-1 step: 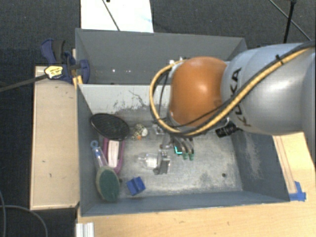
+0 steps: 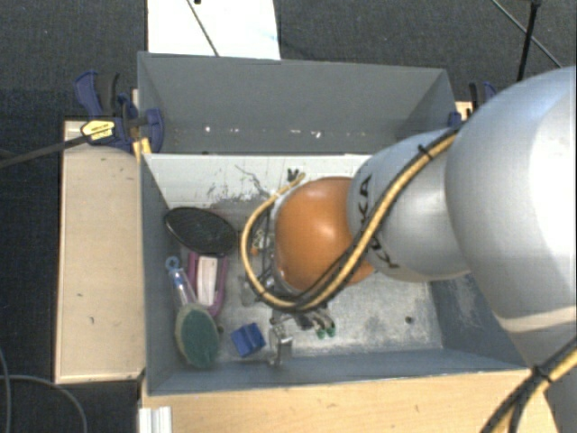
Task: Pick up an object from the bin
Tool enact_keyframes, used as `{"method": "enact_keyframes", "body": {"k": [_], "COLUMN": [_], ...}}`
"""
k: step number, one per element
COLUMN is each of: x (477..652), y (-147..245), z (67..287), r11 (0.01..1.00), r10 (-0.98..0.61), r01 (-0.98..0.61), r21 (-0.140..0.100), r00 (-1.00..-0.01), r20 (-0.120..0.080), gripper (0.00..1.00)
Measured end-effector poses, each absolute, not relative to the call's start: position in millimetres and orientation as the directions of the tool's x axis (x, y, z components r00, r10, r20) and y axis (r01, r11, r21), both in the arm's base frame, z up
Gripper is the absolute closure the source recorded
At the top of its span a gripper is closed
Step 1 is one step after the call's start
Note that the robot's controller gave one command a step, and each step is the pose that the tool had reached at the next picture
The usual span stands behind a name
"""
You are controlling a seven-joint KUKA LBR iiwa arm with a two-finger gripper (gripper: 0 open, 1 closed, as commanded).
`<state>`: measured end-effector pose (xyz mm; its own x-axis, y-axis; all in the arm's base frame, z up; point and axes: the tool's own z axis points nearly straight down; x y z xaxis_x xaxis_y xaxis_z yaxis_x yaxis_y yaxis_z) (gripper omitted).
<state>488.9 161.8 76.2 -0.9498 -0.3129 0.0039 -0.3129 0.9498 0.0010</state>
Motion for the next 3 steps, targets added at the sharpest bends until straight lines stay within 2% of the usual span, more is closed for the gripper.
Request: {"method": "enact_keyframes", "body": {"k": [1,2,3], "x": [490.6,490.6,485.1], "y": [161.8,161.8,194.1], "z": [78.5,78.5,71.2], "r11": [0.953,0.954,0.965], "r10": [-0.304,-0.301,-0.262], "r01": [-0.304,-0.301,-0.262], "r21": [0.001,0.001,-0.002], "r00": [-0.953,-0.954,-0.965], "r20": [-0.001,-0.001,-0.005], "gripper": [1.0,0.0,0.0]}}
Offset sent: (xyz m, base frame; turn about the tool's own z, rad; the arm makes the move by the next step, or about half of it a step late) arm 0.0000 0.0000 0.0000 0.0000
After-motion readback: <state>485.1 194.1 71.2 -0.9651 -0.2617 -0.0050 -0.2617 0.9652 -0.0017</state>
